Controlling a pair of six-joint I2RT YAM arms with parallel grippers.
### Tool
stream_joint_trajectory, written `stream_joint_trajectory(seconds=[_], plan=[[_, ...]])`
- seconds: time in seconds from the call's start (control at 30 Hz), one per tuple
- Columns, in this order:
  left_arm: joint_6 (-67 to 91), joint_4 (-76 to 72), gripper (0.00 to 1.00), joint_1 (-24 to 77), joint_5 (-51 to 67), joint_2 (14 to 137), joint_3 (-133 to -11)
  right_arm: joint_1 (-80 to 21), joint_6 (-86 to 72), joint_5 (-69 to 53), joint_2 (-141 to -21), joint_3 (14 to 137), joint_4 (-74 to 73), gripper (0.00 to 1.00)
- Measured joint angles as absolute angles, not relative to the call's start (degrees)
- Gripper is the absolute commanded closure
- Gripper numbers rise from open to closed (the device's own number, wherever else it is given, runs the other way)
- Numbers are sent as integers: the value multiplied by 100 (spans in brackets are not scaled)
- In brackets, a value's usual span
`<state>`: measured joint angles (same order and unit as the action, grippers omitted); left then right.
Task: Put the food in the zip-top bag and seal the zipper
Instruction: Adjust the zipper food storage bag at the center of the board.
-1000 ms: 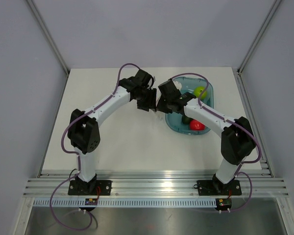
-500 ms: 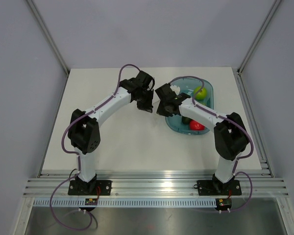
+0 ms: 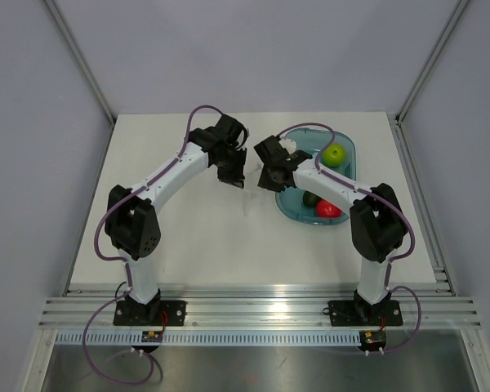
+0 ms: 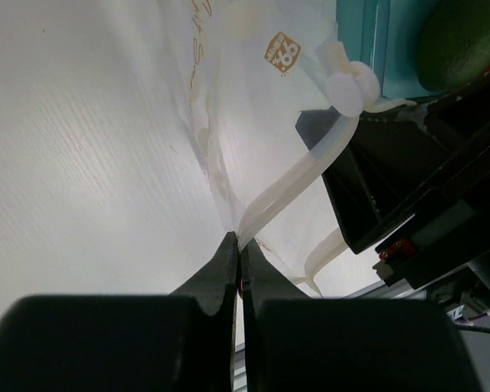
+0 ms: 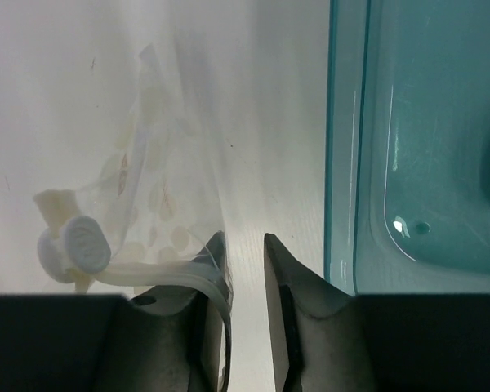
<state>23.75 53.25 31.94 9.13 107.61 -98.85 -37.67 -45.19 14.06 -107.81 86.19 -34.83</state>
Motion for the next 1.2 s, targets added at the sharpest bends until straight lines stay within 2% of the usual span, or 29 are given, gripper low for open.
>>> stream_joint_trajectory(seconds=[0.17,0.37,0.57,0.83,1.2], plan=[[2300,5487,100,3192,919,10766,-9911,-3767,-4475,1385,-10803,8624,-3540,61],[2215,5865,100,3229,764,10938,-10398,-3767,-4434,1223,-10827,8628,-3459,61],[2259,6156,100,3406,281,11054,-10875,-3756,-4372,998,-11150,8711,-3277,61],[2440,6514,100,3599,-333,11605,-11153,-3680,-4261,893,-11240,8696,-3188,57],[2510,6613,100,3634,-495,11697,-11150,-3675,-4383,755,-10615,8075,-2847,54]])
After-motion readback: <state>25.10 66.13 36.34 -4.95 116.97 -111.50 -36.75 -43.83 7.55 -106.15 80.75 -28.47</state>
